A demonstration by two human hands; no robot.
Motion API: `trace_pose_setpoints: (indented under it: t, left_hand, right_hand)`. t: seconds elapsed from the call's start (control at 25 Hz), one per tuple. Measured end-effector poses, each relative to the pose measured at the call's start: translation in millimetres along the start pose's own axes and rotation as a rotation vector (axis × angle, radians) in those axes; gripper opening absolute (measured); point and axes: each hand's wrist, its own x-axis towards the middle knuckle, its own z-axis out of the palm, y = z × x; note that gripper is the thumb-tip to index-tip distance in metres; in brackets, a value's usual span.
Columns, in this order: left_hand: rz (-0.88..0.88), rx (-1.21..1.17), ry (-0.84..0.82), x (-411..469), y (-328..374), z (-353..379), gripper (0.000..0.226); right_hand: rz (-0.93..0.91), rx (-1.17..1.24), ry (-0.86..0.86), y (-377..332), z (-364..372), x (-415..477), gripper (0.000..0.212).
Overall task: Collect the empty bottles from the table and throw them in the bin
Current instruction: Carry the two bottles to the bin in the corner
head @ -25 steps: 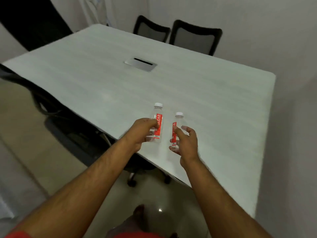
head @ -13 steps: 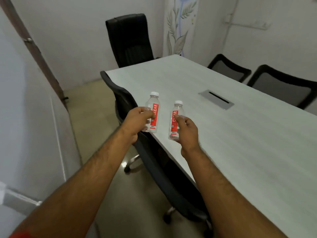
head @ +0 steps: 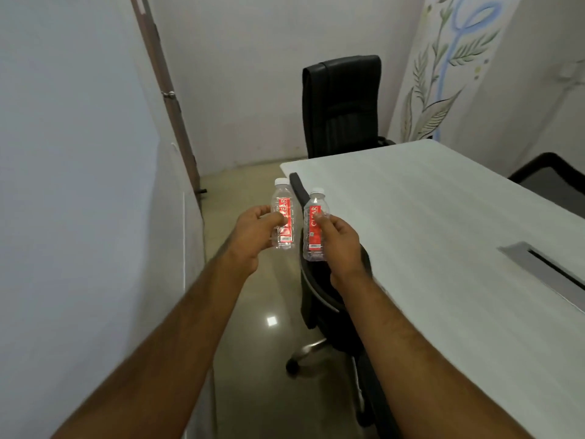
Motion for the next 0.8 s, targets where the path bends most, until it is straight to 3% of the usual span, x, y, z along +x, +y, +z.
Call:
trace_pose_setpoints:
  t: [0.52,0.8]
  left_hand:
    - [-0.049,-0.016,0.213,319,29,-120,0.039]
    - [-0.083,-0.043,0.184,528,26,-187,0.040]
  right_hand:
    - [0.139,-0.103,-0.187,28,198,304,0.032]
    - [0.112,-0.132,-0.179,54,291,488,0.025]
